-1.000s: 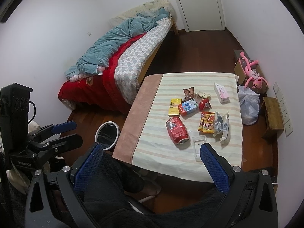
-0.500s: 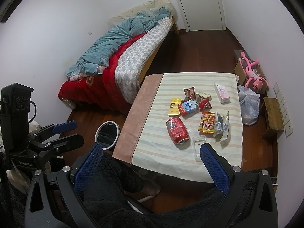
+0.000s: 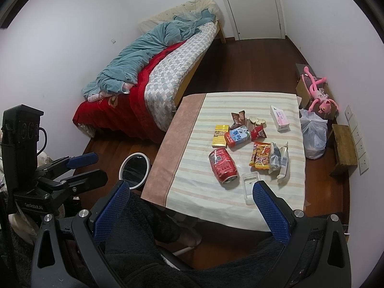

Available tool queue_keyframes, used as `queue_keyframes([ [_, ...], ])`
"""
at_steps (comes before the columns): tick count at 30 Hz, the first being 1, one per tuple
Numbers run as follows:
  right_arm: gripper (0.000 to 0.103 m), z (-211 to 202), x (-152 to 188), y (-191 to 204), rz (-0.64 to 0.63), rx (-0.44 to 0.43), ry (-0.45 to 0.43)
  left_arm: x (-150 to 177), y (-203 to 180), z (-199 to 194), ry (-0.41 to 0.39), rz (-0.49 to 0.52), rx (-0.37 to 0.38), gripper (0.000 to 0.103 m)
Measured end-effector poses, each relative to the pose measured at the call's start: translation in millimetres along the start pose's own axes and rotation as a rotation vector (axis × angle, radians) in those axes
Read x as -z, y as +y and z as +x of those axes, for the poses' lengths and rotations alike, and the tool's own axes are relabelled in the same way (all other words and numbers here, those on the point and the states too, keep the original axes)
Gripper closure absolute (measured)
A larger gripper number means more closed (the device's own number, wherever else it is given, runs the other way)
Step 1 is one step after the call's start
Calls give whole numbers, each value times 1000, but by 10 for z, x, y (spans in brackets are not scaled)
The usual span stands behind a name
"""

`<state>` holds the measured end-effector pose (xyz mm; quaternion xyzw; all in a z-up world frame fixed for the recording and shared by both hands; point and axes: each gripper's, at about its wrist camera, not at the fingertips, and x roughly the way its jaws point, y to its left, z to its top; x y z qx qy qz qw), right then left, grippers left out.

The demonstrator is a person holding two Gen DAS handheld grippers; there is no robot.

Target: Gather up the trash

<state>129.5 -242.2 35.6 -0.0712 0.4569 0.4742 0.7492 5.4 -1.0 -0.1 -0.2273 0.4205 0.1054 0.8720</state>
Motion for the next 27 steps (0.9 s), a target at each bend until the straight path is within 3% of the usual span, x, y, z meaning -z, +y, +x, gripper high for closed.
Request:
queue_keyframes([
  [19, 0, 1, -13, 1, 3, -4, -2, -4, 7, 19, -2, -2, -9, 0],
  [22, 0, 20, -37, -56, 30, 9, -20, -10, 44, 79, -16, -7, -76, 0],
  [27, 0, 242, -76, -301, 100, 101, -31, -121, 284, 588, -32, -41, -311, 0],
])
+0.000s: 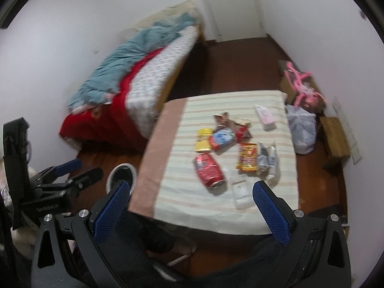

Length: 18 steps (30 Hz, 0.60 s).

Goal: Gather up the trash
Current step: 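Grasp the red Coca-Cola can with the left tool while the right tool grasps the silver wrapper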

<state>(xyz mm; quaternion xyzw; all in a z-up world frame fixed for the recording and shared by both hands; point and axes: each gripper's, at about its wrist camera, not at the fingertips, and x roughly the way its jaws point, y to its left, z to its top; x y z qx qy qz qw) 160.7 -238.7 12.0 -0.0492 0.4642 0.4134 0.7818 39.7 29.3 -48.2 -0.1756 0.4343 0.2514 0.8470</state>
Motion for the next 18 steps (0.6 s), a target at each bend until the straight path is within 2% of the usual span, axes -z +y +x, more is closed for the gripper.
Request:
queue_keyframes([
  [2, 0, 255, -5, -250, 62, 55, 4, -45, 25, 359, 49, -29, -29, 0],
  [5, 0, 648, -11, -654, 150, 114, 22, -93, 15, 933, 152, -83, -17, 0],
  [7, 8, 916, -7, -903, 199, 142, 44, -102, -33, 1356, 228, -108, -14, 0],
  [10, 9, 1372, -23, -1314, 291, 187, 93, -70, -183, 1840, 326, -129, -14, 0],
  [14, 9, 1884, -33, -1691, 359, 218, 152, 39, -350, 2600, 522, -227, 44, 0],
  [18, 9, 2430, -115, -1965, 376, 218, 234, 131, -418, 3073, 622, -331, 87, 1],
])
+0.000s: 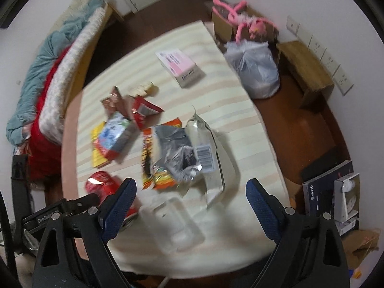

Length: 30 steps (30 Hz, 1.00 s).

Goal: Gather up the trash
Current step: 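Grasp the red Coca-Cola can with the left tool while the right tool grasps the silver wrapper, then carry the can and wrapper to the white bin and release both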

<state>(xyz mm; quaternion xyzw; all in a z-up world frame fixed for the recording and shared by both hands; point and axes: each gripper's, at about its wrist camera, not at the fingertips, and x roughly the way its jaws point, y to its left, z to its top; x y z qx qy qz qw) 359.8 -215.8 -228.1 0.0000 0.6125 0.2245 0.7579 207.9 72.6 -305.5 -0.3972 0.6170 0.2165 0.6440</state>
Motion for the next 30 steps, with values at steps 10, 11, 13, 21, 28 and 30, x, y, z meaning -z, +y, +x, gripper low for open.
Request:
queue_keyframes([
  [10, 9, 630, -300, 111, -42, 33, 72, 57, -49, -78, -109, 165, -136, 23],
  [11, 9, 671, -309, 112, -38, 32, 76, 81, -47, -125, -131, 221, -186, 23],
  [13, 23, 701, -310, 87, -28, 17, 77, 73, -23, -170, -130, 267, -235, 22],
  [21, 70, 589, -220, 79, -31, -21, 52, 150, -40, -572, -209, 267, -234, 23],
  [28, 76, 229, -58, 1, -16, -93, 5, 552, -226, -1361, -364, 303, -299, 23],
  [30, 76, 91, 2, 4, -23, -106, -8, 645, -233, -1534, -419, 318, -307, 23],
])
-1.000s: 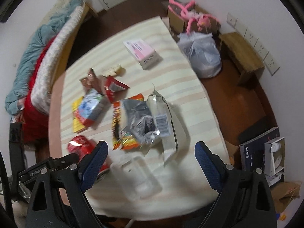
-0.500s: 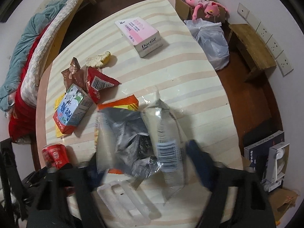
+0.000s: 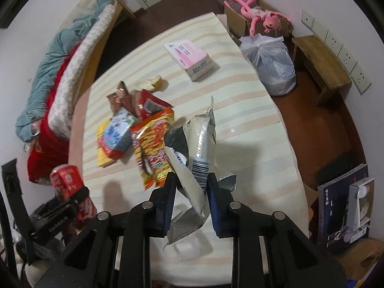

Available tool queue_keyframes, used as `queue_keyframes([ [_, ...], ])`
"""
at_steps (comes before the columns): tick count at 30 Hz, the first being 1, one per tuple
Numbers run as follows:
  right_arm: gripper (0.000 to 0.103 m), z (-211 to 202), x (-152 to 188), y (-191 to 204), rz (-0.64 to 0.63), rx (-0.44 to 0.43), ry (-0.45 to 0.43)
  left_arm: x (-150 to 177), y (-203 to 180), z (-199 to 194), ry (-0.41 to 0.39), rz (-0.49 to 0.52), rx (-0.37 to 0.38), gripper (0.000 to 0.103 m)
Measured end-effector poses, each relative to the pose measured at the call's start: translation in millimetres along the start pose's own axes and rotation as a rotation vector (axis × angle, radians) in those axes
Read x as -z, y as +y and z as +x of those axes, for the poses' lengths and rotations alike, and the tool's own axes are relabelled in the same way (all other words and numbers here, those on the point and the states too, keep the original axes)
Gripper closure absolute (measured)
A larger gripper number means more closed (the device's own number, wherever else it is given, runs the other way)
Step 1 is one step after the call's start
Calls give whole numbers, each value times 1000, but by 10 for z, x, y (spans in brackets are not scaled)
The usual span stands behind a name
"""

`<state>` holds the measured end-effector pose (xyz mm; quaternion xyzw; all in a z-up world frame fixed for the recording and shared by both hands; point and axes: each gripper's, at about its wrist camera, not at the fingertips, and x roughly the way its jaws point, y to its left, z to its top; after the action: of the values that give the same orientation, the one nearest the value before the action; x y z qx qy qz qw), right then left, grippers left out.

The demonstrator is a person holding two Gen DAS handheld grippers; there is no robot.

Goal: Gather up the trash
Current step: 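Carry the can and wrapper to the white bin and release both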

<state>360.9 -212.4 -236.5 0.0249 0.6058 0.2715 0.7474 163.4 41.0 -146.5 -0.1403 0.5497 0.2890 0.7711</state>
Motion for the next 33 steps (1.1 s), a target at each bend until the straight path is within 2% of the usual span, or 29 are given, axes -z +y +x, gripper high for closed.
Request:
queue_keyframes([
  [1, 77, -94, 35, 39, -10, -11, -9, 69, -18, 24, -27, 1, 0, 23],
  [4, 77, -376, 126, 210, -56, -39, -48, 163, 34, -435, -109, -11, 10, 23],
  [5, 77, -457, 152, 278, -71, -45, -61, 166, 32, -327, -125, -16, 18, 23],
  [6, 77, -550, 190, 381, -86, -55, -77, 175, 105, -433, -148, -23, 26, 23],
  [12, 77, -939, 448, 1140, -195, -126, -125, 134, 726, -540, -254, -66, 56, 23],
  [17, 77, -844, 681, 2073, -304, -181, -97, 243, 1551, -572, -281, -148, 64, 23],
  [22, 77, -355, 1063, 3276, -438, -251, -9, 461, 2531, -386, -244, -254, 22, 23],
  [23, 77, -239, 1152, 3478, -460, -262, 11, 526, 2842, -280, -224, -295, 8, 23],
  [27, 77, 514, 1475, 4465, -539, -314, 135, 727, 3754, 117, -142, -429, -15, 23],
  [29, 77, 870, 1576, 4808, -572, -316, 180, 814, 4255, 461, -81, -507, 0, 24],
  [33, 77, 1753, 1829, 5473, -612, -295, 301, 984, 4952, 1117, 23, -628, 69, 23],
])
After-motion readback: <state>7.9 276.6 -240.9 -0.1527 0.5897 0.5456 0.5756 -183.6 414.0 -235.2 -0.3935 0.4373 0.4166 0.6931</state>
